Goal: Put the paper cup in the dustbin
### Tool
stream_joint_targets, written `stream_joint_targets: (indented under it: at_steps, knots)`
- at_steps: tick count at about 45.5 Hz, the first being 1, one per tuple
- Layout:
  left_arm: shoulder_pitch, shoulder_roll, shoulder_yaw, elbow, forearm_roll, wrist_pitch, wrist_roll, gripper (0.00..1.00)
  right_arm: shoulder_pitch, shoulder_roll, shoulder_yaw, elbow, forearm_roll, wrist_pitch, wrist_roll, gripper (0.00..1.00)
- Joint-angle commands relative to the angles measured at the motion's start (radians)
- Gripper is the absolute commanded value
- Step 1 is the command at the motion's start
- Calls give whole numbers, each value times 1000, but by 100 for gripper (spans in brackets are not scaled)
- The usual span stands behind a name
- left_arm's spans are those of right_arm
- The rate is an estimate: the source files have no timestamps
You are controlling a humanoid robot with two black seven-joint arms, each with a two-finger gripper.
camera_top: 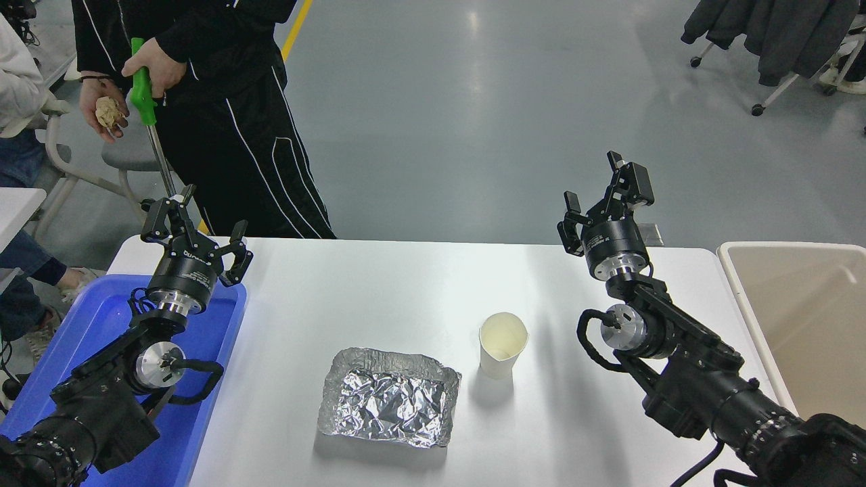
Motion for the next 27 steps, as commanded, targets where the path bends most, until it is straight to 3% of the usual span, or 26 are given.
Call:
stream_joint_targets:
  at_steps: [1,27]
  knots:
    - [0,0,0,0,0,0,0,100,-1,1,1,-2,0,1,0,99]
    - [0,0,0,0,0,0,0,100,-14,1,-2,-5,-2,11,2,100]
